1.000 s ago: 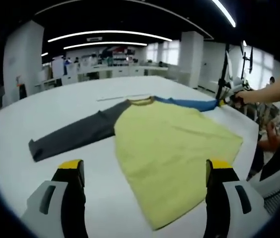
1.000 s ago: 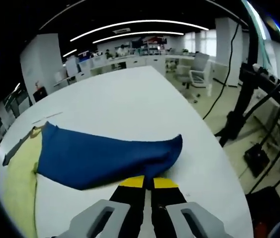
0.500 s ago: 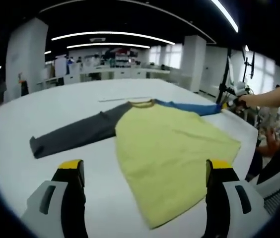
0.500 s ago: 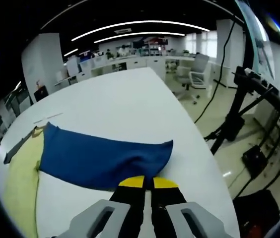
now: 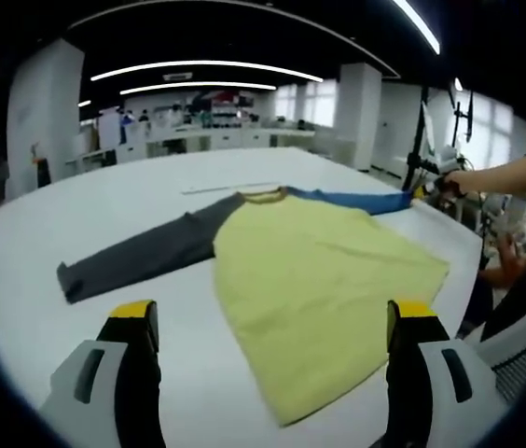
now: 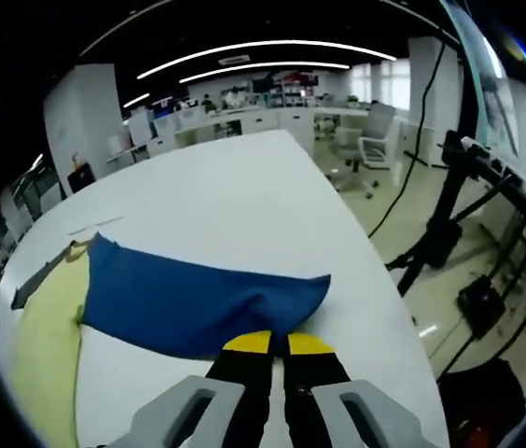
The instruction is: Fold the garment on the visible template until the final outline fits inside the template.
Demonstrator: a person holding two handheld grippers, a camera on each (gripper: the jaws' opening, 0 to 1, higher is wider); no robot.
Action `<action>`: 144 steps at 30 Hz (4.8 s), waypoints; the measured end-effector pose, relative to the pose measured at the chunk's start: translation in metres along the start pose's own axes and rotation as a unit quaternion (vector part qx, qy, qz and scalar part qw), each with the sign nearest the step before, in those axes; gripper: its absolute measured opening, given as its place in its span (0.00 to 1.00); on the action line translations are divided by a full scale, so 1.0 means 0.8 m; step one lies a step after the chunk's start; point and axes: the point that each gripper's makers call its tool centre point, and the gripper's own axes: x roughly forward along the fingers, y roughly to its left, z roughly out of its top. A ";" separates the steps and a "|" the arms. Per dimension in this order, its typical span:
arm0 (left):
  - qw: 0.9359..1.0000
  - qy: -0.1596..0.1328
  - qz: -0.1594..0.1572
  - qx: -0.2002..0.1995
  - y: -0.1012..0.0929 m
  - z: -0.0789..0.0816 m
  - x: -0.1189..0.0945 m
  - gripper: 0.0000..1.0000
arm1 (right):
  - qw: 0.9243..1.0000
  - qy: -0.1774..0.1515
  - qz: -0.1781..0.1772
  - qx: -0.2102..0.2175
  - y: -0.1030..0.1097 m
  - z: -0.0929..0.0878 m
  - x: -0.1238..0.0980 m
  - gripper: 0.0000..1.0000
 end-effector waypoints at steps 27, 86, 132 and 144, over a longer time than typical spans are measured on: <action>1.000 -0.010 -0.006 0.002 -0.005 0.005 -0.005 0.99 | 0.997 -0.056 0.053 0.007 0.071 0.061 -0.015 0.00; 1.000 -0.026 -0.017 0.000 -0.012 0.003 -0.010 0.99 | 0.975 -0.058 0.201 -0.077 0.317 0.096 0.018 0.00; 0.999 -0.023 -0.029 0.002 -0.021 -0.004 -0.004 0.99 | 0.943 -0.053 0.294 -0.144 0.511 0.106 0.044 0.00; 0.999 -0.025 -0.032 0.002 -0.027 -0.004 0.000 0.99 | 0.933 -0.049 0.308 -0.179 0.551 0.098 0.038 0.00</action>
